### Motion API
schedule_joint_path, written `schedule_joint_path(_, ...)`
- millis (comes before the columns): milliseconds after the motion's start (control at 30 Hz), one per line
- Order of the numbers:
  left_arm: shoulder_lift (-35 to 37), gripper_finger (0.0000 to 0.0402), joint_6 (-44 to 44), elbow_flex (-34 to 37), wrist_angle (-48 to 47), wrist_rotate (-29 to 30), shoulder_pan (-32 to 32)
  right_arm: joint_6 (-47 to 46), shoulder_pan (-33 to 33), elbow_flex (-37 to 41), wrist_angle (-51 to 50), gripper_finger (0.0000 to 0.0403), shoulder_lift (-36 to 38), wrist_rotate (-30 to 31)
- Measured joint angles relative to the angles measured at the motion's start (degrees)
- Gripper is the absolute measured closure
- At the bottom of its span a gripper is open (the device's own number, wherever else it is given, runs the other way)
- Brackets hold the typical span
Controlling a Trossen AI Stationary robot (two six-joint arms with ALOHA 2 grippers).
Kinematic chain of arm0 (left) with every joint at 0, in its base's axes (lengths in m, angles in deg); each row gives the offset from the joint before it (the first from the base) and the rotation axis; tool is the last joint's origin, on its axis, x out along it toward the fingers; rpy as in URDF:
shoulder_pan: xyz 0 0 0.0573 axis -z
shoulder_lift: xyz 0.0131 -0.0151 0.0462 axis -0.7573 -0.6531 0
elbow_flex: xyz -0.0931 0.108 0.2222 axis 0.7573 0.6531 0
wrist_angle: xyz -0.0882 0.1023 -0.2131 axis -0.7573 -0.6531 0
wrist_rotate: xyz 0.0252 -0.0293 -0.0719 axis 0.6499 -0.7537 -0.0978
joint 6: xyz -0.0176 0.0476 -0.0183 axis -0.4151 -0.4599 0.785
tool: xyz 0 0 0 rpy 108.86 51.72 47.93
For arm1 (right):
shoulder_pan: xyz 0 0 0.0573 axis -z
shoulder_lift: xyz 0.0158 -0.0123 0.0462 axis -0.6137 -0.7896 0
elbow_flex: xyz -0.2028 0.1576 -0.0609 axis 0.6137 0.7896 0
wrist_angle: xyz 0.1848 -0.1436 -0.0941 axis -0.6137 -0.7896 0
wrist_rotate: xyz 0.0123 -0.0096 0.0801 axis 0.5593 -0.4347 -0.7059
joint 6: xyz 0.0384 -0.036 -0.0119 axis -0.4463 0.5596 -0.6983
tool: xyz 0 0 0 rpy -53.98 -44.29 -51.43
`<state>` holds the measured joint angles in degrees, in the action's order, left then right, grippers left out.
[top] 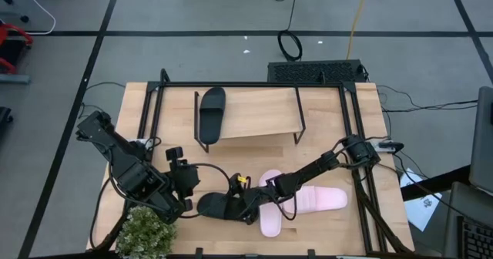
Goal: Pick and place slides into the shelf
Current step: Put the black slide on the shelf
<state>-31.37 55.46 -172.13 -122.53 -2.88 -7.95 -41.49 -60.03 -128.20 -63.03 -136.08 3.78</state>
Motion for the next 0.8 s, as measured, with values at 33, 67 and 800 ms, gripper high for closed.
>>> schedule_joint_path(33, 0.0, 0.0215, 0.0, 0.0, 0.12, 0.0, 0.0, -0.21, 0.05, 0.0, 0.07, 0.0214, -0.16, -0.02)
schedule_joint_path(67, 0.0, 0.0215, 0.0, 0.0, 0.13, 0.0, 0.0, -0.45, 0.15, 0.0, 0.99, 0.0218, -0.74, -0.02)
schedule_joint_path(800, 0.0, 0.0215, -1.68, 0.02, 1.74, 0.09, 0.07, 5.94, -4.77, 0.14, 4.19, 0.0393, 1.41, 14.04)
